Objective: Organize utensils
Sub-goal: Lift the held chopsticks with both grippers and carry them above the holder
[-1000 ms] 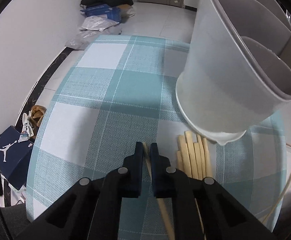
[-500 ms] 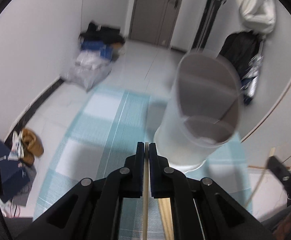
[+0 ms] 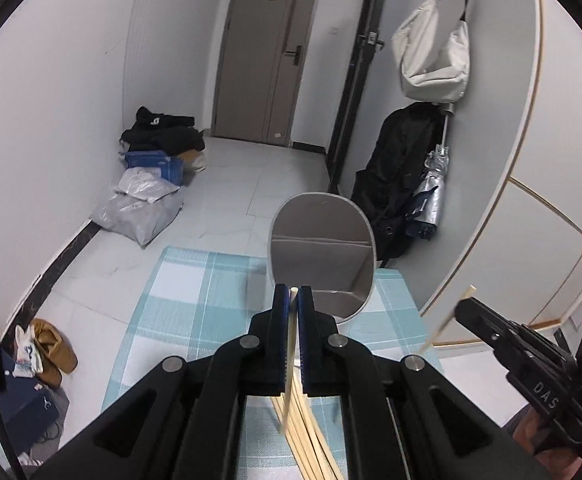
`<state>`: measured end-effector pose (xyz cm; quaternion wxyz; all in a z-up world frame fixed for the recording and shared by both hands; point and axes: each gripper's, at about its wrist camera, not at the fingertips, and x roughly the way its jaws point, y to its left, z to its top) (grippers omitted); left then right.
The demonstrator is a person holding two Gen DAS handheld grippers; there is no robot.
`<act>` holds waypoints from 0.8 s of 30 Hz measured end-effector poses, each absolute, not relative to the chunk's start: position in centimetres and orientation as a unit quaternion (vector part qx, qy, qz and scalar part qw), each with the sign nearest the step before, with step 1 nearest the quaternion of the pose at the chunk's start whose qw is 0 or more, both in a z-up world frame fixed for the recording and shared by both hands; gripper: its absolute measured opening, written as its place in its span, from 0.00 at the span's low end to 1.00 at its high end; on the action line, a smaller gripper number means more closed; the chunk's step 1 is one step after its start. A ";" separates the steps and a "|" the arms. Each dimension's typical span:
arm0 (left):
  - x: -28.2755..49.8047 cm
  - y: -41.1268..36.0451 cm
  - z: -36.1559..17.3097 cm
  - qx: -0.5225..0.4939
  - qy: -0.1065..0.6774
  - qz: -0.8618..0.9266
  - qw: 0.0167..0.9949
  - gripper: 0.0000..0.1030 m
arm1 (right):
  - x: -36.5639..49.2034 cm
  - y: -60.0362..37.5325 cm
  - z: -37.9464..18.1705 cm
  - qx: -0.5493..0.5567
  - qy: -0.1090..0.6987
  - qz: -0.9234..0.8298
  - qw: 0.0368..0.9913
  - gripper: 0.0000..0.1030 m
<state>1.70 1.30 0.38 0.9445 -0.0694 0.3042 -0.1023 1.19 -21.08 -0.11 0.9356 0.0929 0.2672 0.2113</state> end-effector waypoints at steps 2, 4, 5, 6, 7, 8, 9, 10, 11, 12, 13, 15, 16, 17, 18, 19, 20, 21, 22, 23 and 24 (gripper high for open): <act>1.4 0.8 1.2 -0.062 0.301 -0.111 0.945 0.01 | 1.1 -20.7 0.2 0.088 0.262 0.215 0.937 0.05; 1.4 0.6 1.7 -0.055 0.297 -0.119 0.946 0.01 | 1.2 -20.3 0.4 0.083 0.259 0.217 0.937 0.04; 1.4 0.4 2.0 -0.051 0.296 -0.124 0.946 0.01 | 1.2 -20.2 0.5 0.083 0.258 0.218 0.938 0.04; 1.2 0.3 2.4 -0.047 0.295 -0.128 0.946 0.01 | 1.2 -20.1 0.7 0.080 0.256 0.220 0.938 0.04; 1.2 0.3 2.8 -0.044 0.294 -0.131 0.946 0.01 | 1.2 -20.0 0.8 0.078 0.254 0.220 0.939 0.04; 1.3 0.2 3.2 -0.041 0.293 -0.136 0.945 0.01 | 1.2 -19.9 0.9 0.078 0.253 0.221 0.939 0.04; 1.3 0.2 3.6 -0.040 0.292 -0.139 0.946 0.01 | 1.3 -19.9 1.2 0.078 0.251 0.223 0.939 0.04; 1.2 0.2 3.9 -0.039 0.290 -0.143 0.945 0.01 | 1.3 -19.8 1.3 0.078 0.249 0.224 0.939 0.04; 1.3 0.2 4.3 -0.039 0.291 -0.148 0.945 0.01 | 1.3 -19.8 1.6 0.078 0.246 0.226 0.939 0.04; 1.4 0.2 4.5 -0.041 0.291 -0.152 0.944 0.01 | 1.3 -19.9 1.9 0.079 0.243 0.227 0.940 0.04; 1.4 0.3 4.9 -0.042 0.290 -0.158 0.943 0.01 | 1.3 -19.9 2.1 0.080 0.241 0.229 0.940 0.04; 1.7 0.3 6.0 -0.044 0.287 -0.165 0.943 0.01 | 1.3 -20.0 2.7 0.082 0.237 0.231 0.940 0.04; 1.9 0.3 6.3 -0.045 0.286 -0.168 0.942 0.01 | 1.4 -20.1 3.1 0.083 0.236 0.232 0.940 0.04; 2.1 0.4 6.9 -0.048 0.284 -0.172 0.942 0.01 | 1.4 -20.1 3.5 0.084 0.234 0.233 0.940 0.04; 2.4 0.4 7.4 -0.049 0.284 -0.174 0.942 0.01 | 1.5 -20.2 4.0 0.084 0.231 0.234 0.941 0.04; 2.7 0.4 7.9 -0.051 0.283 -0.178 0.941 0.01 | 1.6 -20.2 4.5 0.084 0.230 0.235 0.941 0.04; 3.0 0.4 8.6 -0.053 0.280 -0.180 0.941 0.01 | 1.8 -20.3 5.1 0.083 0.228 0.236 0.941 0.04; 3.2 0.4 9.0 -0.055 0.278 -0.182 0.942 0.01 | 2.0 -20.3 5.6 0.082 0.227 0.238 0.941 0.04; 3.5 0.5 9.6 -0.056 0.275 -0.184 0.942 0.01 | 2.3 -20.2 6.4 0.079 0.222 0.239 0.942 0.04; 3.8 0.5 10.2 -0.057 0.273 -0.186 0.942 0.01 | 2.6 -20.2 7.2 0.076 0.219 0.240 0.943 0.04; 4.3 0.6 11.0 -0.059 0.270 -0.188 0.942 0.01 | 2.9 -20.2 7.8 0.075 0.216 0.241 0.943 0.04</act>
